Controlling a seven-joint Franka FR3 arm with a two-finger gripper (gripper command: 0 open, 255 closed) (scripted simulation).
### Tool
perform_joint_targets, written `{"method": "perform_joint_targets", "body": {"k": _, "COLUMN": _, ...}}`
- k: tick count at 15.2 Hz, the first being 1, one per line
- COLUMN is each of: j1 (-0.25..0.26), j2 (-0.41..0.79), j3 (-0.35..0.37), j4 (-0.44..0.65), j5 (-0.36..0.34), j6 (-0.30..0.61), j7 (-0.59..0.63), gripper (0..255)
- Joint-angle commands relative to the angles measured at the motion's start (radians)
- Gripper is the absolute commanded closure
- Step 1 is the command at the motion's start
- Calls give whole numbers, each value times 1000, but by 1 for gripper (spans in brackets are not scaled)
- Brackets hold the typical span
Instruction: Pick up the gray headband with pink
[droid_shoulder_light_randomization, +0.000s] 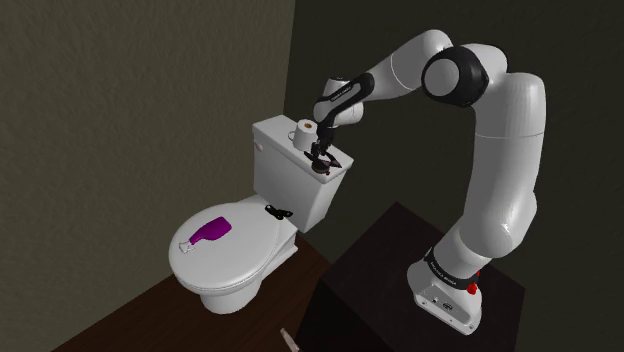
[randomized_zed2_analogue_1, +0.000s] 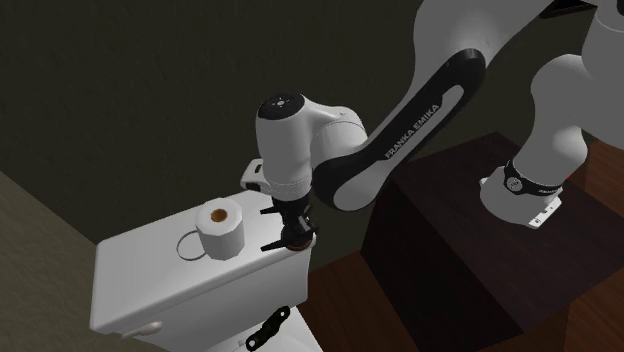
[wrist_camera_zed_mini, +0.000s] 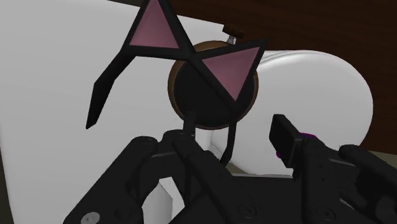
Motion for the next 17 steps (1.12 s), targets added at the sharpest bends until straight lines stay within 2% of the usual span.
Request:
{"method": "perform_joint_targets", "body": {"k": 1, "j1": 0, "j2": 2, "j3": 0, "j4": -1, "j5": 0, "j6": 3, "j7": 0, "gripper": 255}}
{"method": "perform_joint_targets", "body": {"k": 9, "j1": 0, "j2": 1, "j3": 0, "j4": 0, "j5": 0, "j6": 2, "j7": -1, "gripper": 255}}
{"method": "perform_joint_targets", "body": {"k": 17, "j1": 7, "j2": -75, "j3": -10, "j4": 4, "j5": -16, "j6": -79, "j7": 11, "gripper": 255}}
